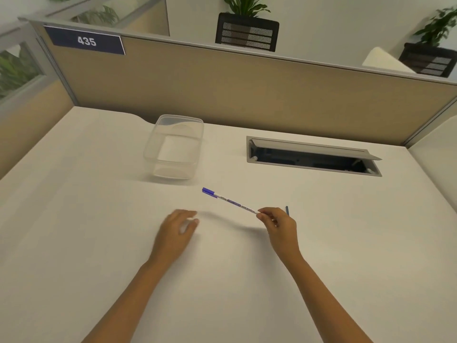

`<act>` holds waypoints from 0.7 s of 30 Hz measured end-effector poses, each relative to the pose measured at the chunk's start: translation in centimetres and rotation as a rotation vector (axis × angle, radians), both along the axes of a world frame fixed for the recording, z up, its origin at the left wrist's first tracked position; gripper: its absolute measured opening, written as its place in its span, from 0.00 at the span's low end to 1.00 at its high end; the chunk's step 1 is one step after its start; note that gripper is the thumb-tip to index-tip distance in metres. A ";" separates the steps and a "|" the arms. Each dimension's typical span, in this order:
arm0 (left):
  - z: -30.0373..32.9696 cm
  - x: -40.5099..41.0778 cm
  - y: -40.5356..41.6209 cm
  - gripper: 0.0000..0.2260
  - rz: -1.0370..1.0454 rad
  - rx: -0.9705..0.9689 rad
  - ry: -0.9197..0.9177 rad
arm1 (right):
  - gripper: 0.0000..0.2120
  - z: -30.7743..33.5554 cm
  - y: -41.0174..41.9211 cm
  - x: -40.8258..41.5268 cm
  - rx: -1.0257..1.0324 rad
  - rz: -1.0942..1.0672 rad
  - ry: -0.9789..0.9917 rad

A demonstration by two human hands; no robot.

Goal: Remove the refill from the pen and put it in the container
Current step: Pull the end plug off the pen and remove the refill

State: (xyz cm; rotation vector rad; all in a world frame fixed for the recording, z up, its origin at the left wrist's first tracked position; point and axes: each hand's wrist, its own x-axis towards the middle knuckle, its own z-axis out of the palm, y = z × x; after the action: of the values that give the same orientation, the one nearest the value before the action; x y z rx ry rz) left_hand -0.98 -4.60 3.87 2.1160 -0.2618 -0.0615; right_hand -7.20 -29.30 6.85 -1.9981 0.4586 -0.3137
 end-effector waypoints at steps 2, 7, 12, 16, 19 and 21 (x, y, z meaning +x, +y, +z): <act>2.0 -1.0 -2.7 0.08 -0.091 -0.231 0.272 | 0.04 1.1 0.6 -0.4 0.015 0.022 -0.024; 5.3 -1.7 -6.9 0.13 0.028 -0.840 0.738 | 0.03 3.1 1.4 -1.2 -0.081 0.112 -0.078; 7.4 -1.9 -7.5 0.06 0.085 -0.925 0.727 | 0.03 3.9 0.8 -1.4 -0.286 0.197 -0.109; 8.3 -1.9 -7.2 0.07 0.122 -0.906 0.718 | 0.11 5.0 0.4 -1.3 -0.581 0.338 -0.144; 8.8 -1.6 -6.9 0.08 0.112 -0.917 0.722 | 0.15 5.9 0.6 -1.3 -0.710 0.412 -0.150; 9.1 -1.4 -6.9 0.08 0.094 -0.918 0.735 | 0.11 6.3 0.7 -1.3 -0.736 0.430 -0.146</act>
State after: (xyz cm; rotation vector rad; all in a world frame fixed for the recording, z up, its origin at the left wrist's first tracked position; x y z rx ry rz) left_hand -2.38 -11.55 12.98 1.0848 0.2253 -0.5422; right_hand -8.48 -28.65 13.12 -2.6874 -0.2293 -0.3862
